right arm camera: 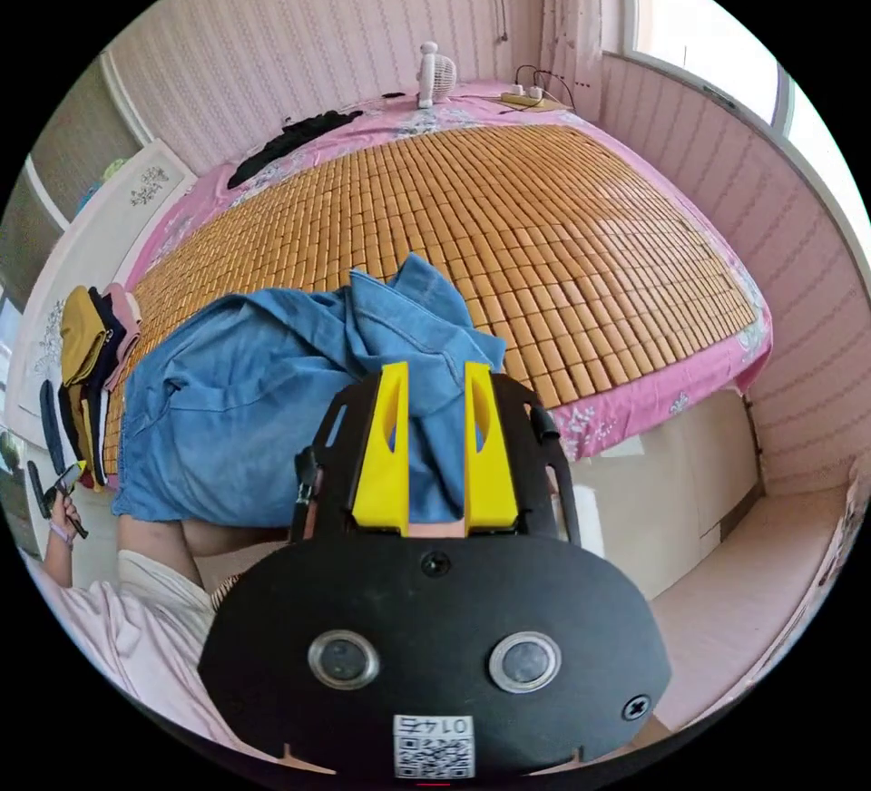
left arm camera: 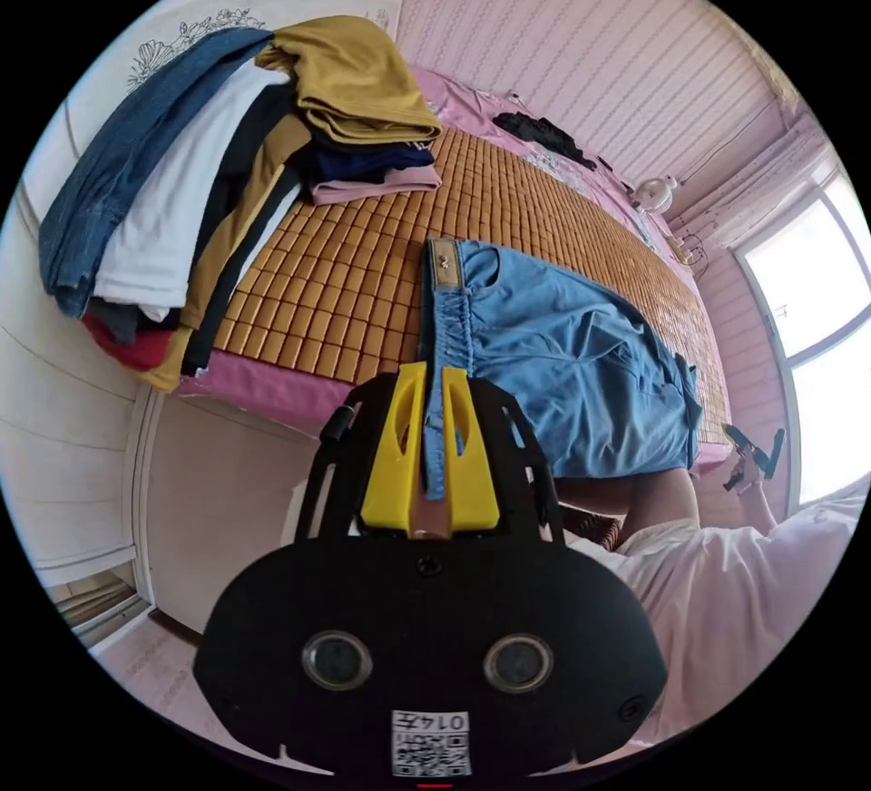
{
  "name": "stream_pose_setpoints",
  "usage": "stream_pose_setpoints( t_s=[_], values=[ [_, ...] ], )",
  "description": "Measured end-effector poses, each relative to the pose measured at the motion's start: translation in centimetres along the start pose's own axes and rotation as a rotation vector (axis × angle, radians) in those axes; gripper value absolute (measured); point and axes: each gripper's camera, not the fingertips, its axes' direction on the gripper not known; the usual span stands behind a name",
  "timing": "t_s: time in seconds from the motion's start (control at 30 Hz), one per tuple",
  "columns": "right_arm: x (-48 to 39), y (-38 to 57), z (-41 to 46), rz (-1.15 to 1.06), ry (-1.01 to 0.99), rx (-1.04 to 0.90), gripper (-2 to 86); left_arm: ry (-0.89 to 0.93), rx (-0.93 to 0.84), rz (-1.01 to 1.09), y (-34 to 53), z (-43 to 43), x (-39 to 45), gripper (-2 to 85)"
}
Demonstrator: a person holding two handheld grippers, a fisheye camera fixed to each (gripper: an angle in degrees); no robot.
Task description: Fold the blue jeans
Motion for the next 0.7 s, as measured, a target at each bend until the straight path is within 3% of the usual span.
stream_pose_setpoints(
  t_s=[0.13, 0.2, 0.33, 0.47, 0.6, 0.7],
  values=[
    [-3.5, -3.2, 5.7, -0.069, 0.022, -0.124, 10.7, 0.011, -0.013, 0.061, -5.2, 5.3, 3.0, 4.9],
    [-4.0, -3.7, 9.1, -0.068, 0.077, -0.228, 5.6, 0.017, -0.036, 0.046, -6.9, 8.0, 3.8, 5.1],
    [-2.1, -4.2, 5.9, 0.018, 0.010, -0.142, 2.7, -0.044, -0.090, 0.008, -9.1, 13.3, 5.1, 5.4],
    [5.0, -1.5, -1.4, 0.308, -0.097, 0.123, 3.1, -0.145, -0.214, 0.075, -9.4, 17.7, 6.3, 4.7],
    [10.8, 2.1, -2.2, 0.543, 0.011, 0.114, 5.4, -0.172, -0.195, 0.119, -9.3, 18.9, 7.3, 3.5],
    [11.1, 3.9, -2.6, 0.562, 0.035, 0.107, 7.8, -0.157, -0.210, 0.110, -9.5, 19.5, 7.4, 3.3]
  ],
)
